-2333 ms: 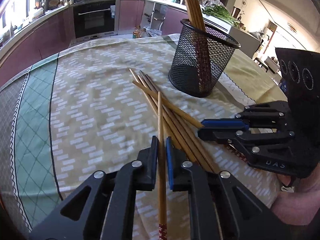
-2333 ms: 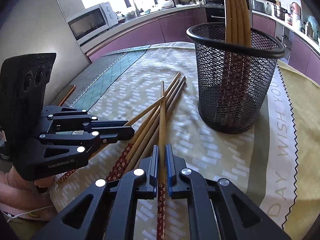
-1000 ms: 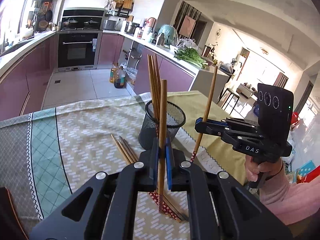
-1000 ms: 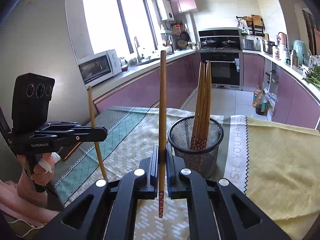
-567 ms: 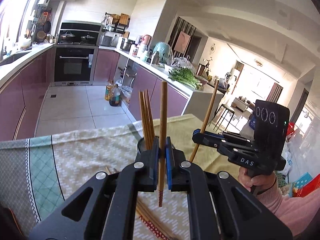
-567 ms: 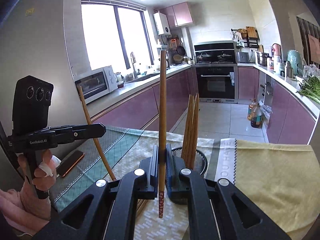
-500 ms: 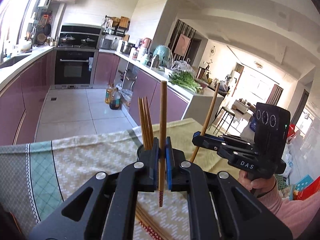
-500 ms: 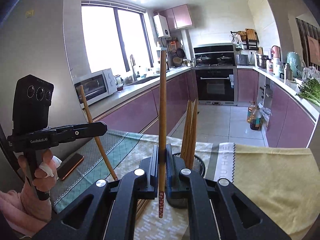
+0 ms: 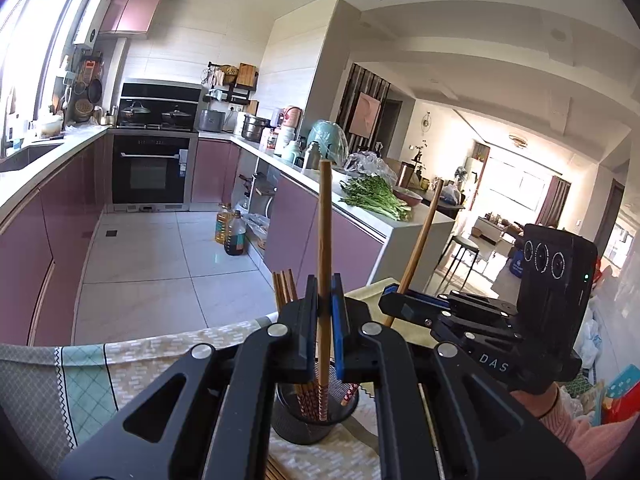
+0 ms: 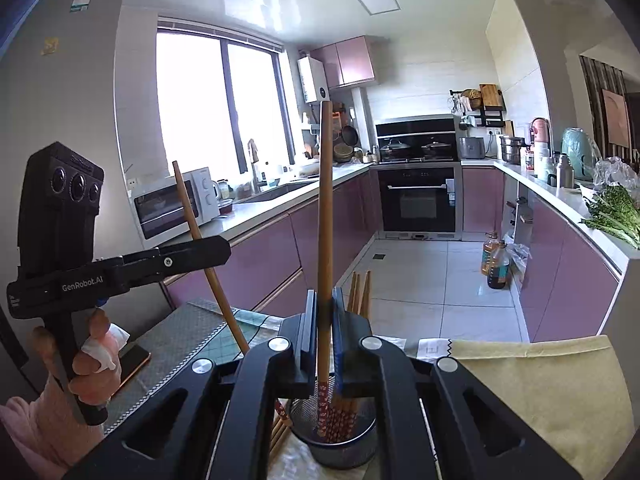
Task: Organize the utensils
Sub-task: 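Lift the chopstick upright and lower it into the mesh holder, then open the right gripper to drop its chopstick into the holder while the left gripper releases its own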
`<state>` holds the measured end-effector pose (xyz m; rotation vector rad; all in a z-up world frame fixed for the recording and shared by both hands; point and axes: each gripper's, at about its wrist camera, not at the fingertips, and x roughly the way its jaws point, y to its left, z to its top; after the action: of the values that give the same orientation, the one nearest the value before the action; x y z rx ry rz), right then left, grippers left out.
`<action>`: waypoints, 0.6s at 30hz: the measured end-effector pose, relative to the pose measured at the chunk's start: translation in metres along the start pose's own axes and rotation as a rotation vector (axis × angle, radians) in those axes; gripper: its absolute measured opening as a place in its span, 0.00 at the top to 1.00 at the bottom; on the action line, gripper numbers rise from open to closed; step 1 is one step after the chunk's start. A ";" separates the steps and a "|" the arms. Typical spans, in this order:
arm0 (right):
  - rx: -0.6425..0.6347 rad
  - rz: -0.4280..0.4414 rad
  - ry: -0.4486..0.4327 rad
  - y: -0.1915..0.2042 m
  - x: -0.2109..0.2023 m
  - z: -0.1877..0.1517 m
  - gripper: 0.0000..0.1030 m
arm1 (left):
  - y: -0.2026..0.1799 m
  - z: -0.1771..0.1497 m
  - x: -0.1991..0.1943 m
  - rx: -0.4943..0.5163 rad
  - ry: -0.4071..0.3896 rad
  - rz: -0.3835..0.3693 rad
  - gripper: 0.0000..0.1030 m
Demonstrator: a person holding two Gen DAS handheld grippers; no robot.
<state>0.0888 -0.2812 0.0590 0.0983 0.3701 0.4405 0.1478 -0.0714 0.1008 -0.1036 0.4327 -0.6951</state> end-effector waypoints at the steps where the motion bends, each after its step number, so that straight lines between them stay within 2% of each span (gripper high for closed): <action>1: -0.004 -0.010 0.004 -0.001 0.003 -0.001 0.94 | 0.001 -0.001 0.004 0.002 0.008 0.006 0.93; 9: -0.007 -0.058 0.081 -0.008 0.033 -0.016 0.94 | 0.002 -0.016 0.035 0.034 0.120 0.027 0.93; 18: 0.007 -0.045 0.250 -0.012 0.056 -0.033 0.94 | -0.002 -0.041 0.056 0.101 0.257 0.024 0.93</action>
<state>0.1280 -0.2672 0.0079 0.0419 0.6182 0.4078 0.1675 -0.1070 0.0450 0.0872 0.6427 -0.7078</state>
